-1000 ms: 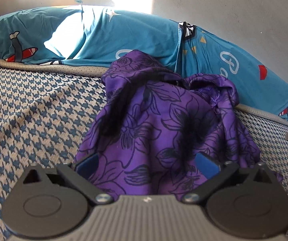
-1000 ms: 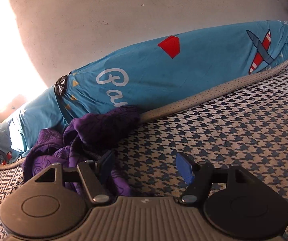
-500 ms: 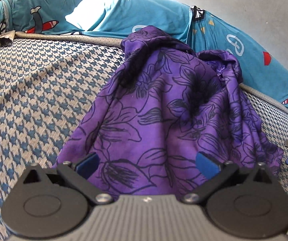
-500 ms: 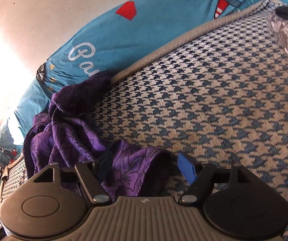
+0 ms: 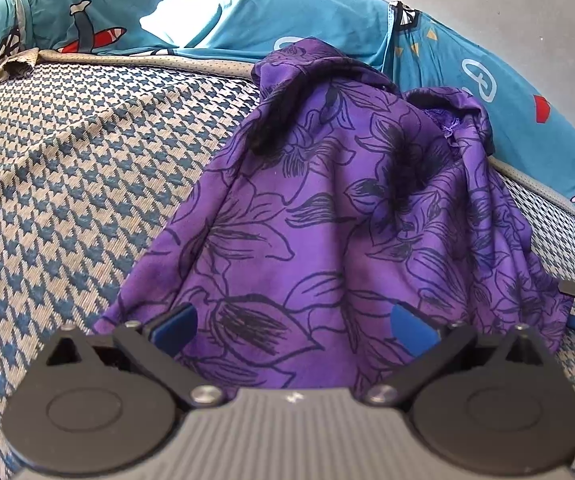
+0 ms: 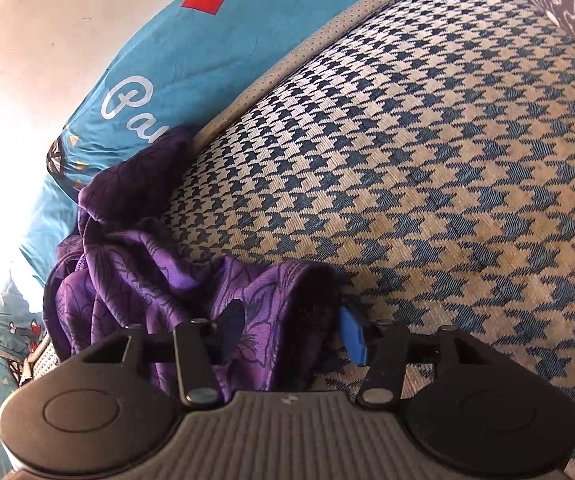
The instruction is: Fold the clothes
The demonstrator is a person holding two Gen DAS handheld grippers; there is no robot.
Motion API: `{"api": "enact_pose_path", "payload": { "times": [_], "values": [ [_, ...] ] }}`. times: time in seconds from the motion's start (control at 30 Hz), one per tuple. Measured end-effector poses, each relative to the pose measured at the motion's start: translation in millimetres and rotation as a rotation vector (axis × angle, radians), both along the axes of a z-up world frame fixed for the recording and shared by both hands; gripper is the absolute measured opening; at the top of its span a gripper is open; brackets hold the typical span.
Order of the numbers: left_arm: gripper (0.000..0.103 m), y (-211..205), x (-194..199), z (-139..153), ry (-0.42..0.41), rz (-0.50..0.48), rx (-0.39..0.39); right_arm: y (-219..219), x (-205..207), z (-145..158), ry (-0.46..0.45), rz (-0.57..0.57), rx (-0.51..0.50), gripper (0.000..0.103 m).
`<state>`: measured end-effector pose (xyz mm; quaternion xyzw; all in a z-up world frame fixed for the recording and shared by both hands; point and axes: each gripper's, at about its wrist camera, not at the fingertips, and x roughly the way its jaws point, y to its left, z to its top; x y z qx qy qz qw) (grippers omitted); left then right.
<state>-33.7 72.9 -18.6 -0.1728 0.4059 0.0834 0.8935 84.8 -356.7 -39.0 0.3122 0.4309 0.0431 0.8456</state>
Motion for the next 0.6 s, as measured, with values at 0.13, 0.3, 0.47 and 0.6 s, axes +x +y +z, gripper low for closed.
{"api": "enact_pose_path", "payload": {
  "times": [0.13,0.3,0.47,0.6],
  "values": [
    [0.103,2.6,0.7,-1.5,0.008,0.009,-0.012,-1.2,0.8,-3.0,0.013,-0.038,0.018,0.049],
    [0.103,6.0,0.1,-2.9,0.011,0.024,-0.020,0.7,0.4,-2.4,0.011,-0.049,-0.003,0.049],
    [0.103,5.1,-1.0,-3.8,0.013,0.030,-0.008,15.2,-1.4,1.4,-0.013,-0.036,-0.103,0.031],
    [0.103,4.4,-3.2,-4.6,0.012,0.038,0.000,15.9,-3.7,-1.5,-0.018,-0.046,-0.063,0.012]
  ]
}}
